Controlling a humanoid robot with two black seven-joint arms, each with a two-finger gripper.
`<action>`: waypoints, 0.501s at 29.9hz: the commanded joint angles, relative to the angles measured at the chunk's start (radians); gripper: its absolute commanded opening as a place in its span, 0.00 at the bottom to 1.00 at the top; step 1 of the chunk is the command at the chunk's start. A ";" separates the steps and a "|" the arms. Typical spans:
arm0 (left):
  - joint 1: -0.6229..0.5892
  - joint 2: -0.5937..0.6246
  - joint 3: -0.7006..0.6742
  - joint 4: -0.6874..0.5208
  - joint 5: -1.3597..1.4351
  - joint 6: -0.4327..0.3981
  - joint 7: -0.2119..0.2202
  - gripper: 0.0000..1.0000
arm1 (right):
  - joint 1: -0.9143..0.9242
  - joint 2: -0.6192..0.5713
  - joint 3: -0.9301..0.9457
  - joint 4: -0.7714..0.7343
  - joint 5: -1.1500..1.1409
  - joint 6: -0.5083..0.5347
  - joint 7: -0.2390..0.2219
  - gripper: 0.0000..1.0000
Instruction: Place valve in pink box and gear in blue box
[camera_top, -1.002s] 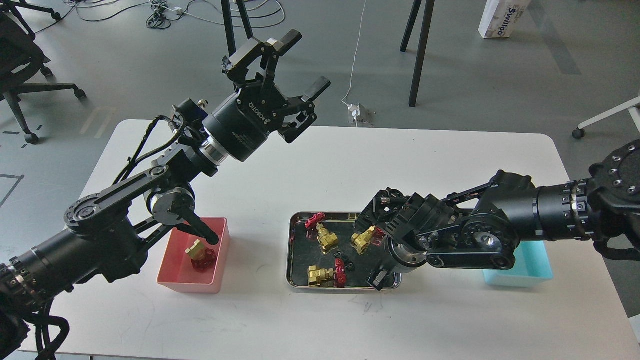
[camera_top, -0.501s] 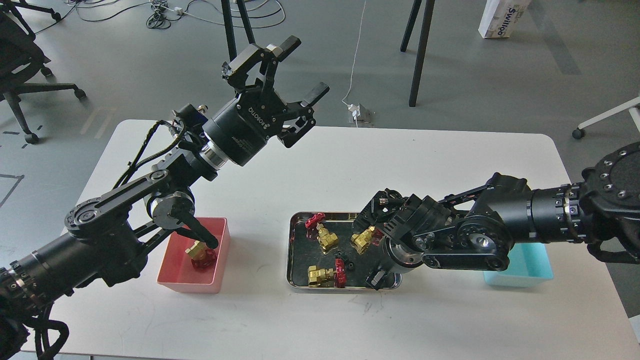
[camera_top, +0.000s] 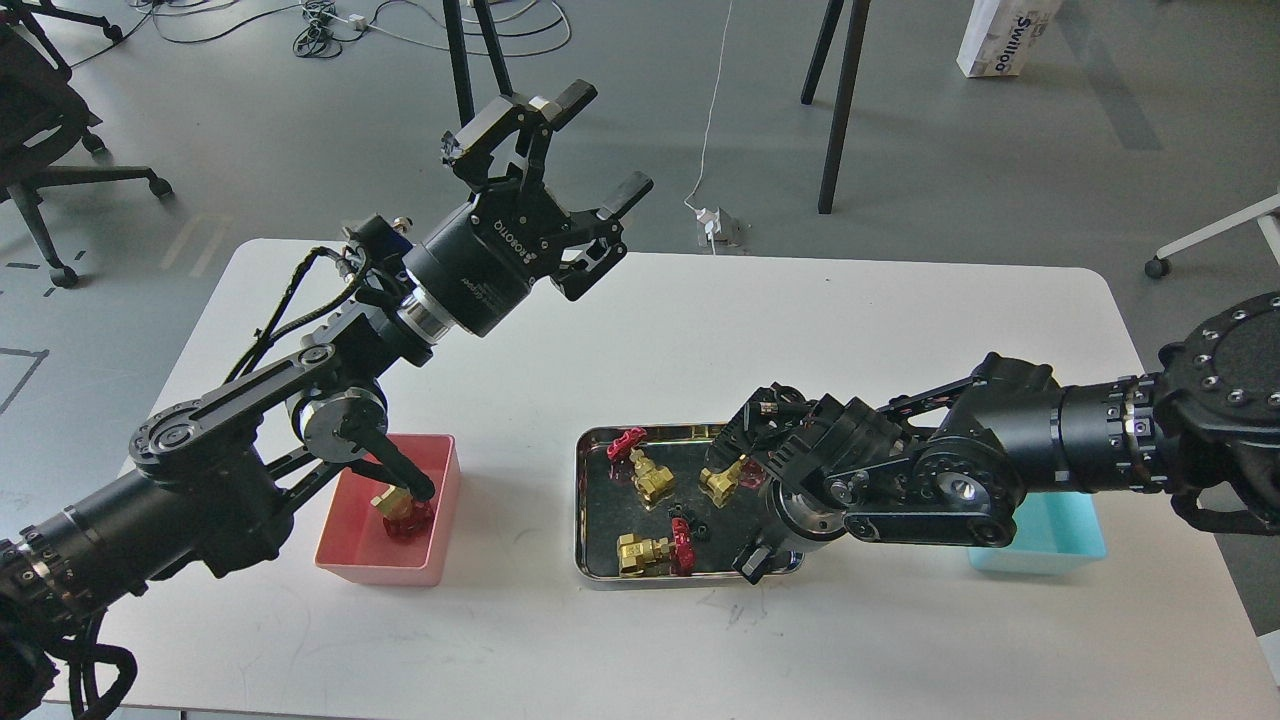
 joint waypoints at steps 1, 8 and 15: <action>0.000 0.000 -0.002 0.001 0.000 -0.001 0.000 0.88 | 0.002 -0.002 0.002 0.001 0.000 0.000 0.001 0.22; 0.002 0.000 -0.005 0.001 -0.003 -0.001 0.000 0.88 | 0.037 -0.006 0.036 0.007 0.009 0.000 0.001 0.20; 0.002 0.000 -0.005 0.001 -0.005 -0.001 0.000 0.88 | 0.155 -0.129 0.116 0.051 0.020 0.000 0.001 0.19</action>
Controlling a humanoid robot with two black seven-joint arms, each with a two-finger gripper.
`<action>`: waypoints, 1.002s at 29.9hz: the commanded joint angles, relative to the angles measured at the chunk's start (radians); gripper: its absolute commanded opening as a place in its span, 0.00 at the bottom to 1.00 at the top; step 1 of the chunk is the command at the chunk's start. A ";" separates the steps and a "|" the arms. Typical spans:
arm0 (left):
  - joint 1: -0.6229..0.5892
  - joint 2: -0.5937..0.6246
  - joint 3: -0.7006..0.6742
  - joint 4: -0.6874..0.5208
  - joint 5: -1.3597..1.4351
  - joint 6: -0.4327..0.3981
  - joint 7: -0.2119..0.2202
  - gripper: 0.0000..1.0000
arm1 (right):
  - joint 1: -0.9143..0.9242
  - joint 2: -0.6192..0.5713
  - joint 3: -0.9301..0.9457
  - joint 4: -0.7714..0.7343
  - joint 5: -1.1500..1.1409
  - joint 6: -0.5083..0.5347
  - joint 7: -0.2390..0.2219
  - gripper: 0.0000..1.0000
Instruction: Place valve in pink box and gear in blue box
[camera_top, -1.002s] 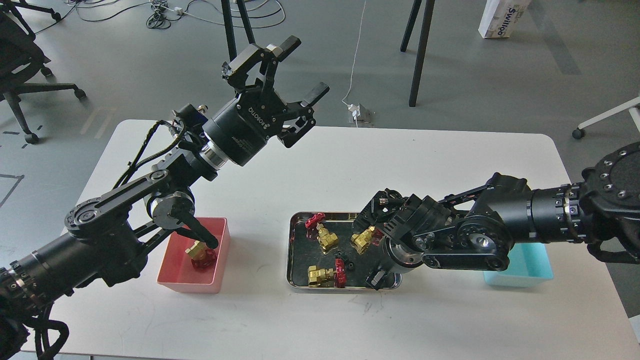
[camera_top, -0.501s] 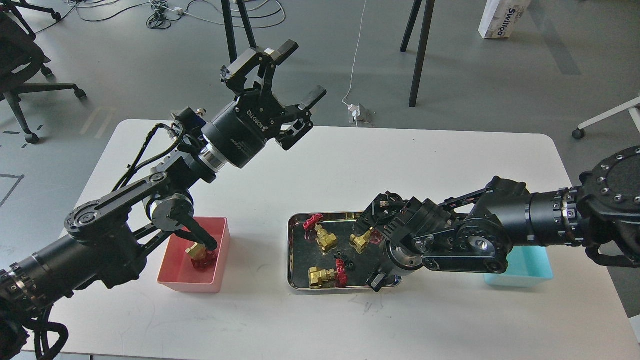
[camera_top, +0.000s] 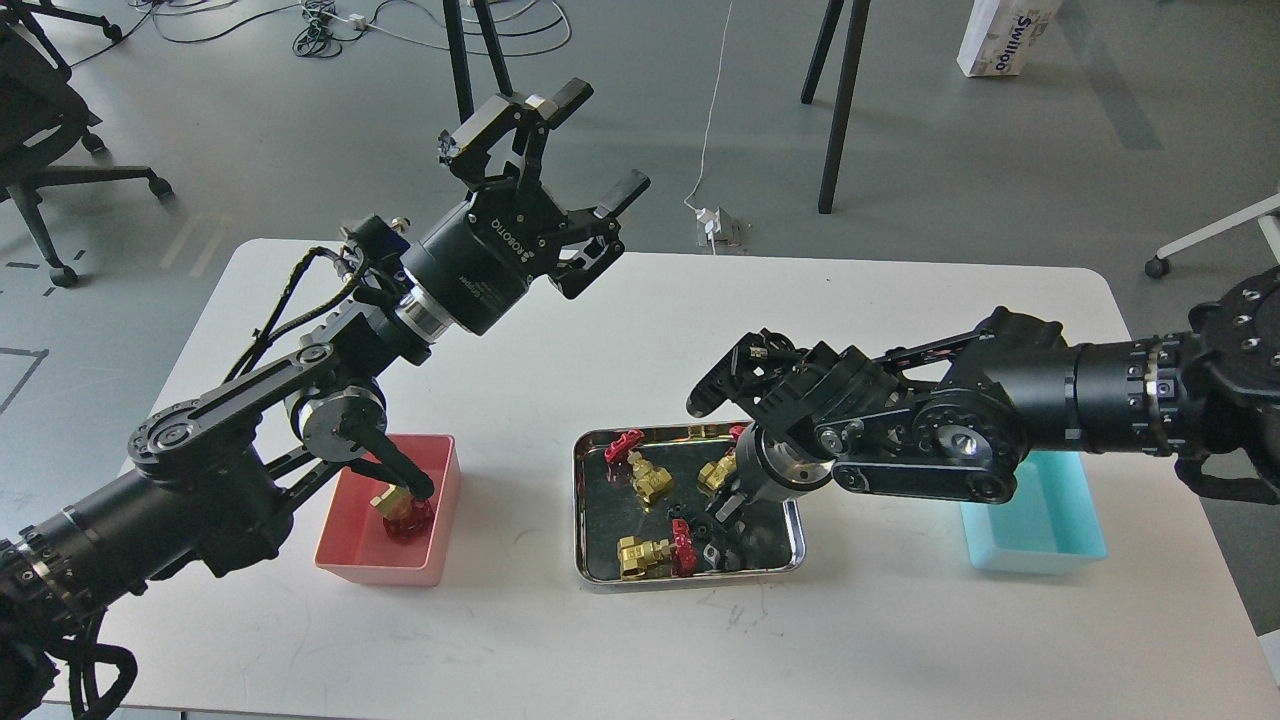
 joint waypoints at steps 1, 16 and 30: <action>-0.001 0.001 0.000 0.000 0.000 0.000 0.000 0.88 | 0.081 -0.145 0.023 0.051 0.005 0.000 0.000 0.19; 0.006 -0.038 0.011 0.009 0.003 0.006 0.000 0.88 | -0.059 -0.899 0.027 0.298 -0.064 0.000 0.000 0.19; 0.028 -0.035 0.008 0.009 0.004 0.003 0.000 0.88 | -0.179 -0.881 0.121 0.281 -0.065 0.000 -0.002 0.28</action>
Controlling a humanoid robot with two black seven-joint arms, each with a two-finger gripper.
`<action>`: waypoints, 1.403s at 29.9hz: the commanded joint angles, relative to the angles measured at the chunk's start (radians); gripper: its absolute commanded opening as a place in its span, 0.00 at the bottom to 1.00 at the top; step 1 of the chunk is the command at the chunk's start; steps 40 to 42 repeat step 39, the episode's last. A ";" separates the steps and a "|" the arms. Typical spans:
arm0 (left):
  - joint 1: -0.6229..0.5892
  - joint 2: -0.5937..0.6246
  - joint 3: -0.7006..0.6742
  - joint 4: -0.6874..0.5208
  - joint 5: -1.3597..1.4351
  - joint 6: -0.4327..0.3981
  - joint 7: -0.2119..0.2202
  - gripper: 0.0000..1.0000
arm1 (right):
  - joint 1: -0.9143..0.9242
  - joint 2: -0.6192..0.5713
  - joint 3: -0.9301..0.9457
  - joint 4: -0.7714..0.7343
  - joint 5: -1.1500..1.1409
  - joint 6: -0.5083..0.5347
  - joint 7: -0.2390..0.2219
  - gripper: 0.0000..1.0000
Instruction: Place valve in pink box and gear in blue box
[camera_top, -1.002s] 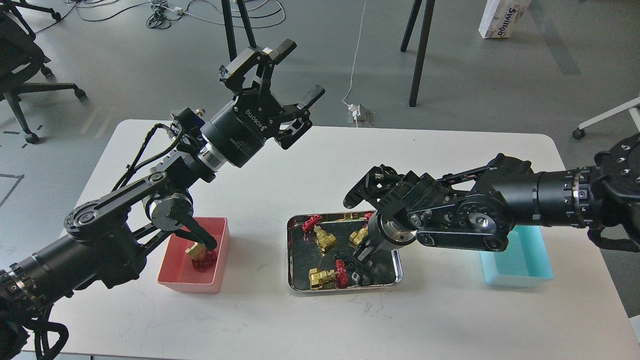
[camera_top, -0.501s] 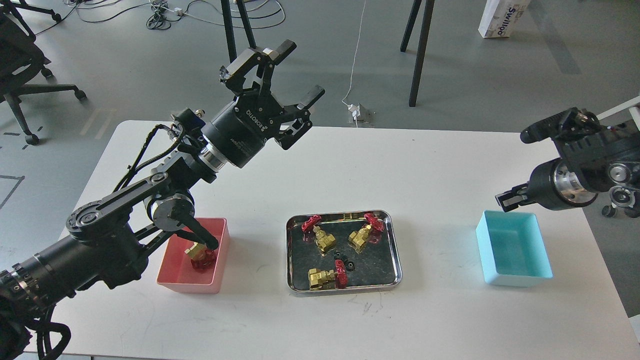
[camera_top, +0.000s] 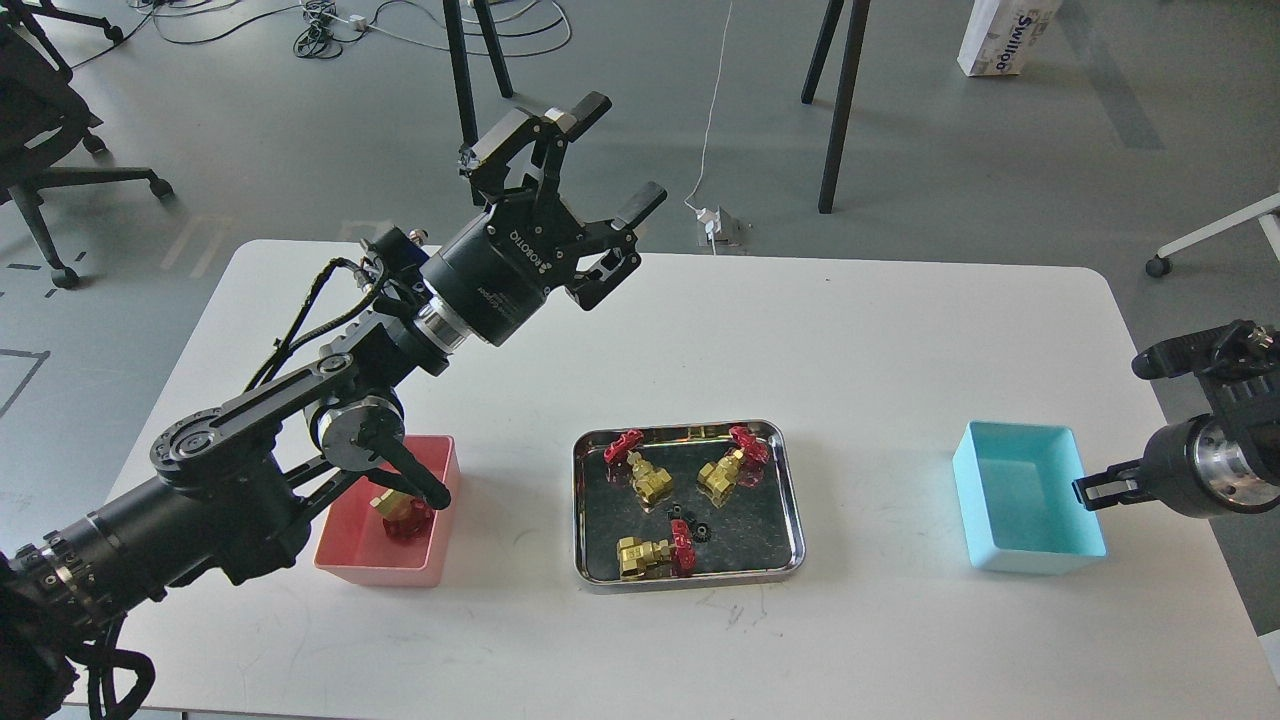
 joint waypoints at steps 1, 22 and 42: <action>0.010 -0.004 -0.001 0.000 0.001 0.001 0.000 0.88 | -0.013 0.011 0.006 -0.009 0.002 0.000 0.001 0.38; -0.309 0.129 0.051 0.346 -0.023 -0.064 0.000 0.88 | -0.039 0.161 0.561 -0.213 0.840 -0.277 0.136 0.99; -0.256 -0.067 -0.058 0.725 -0.438 -0.064 0.000 0.93 | -0.284 0.614 0.992 -0.790 1.598 0.000 0.428 0.99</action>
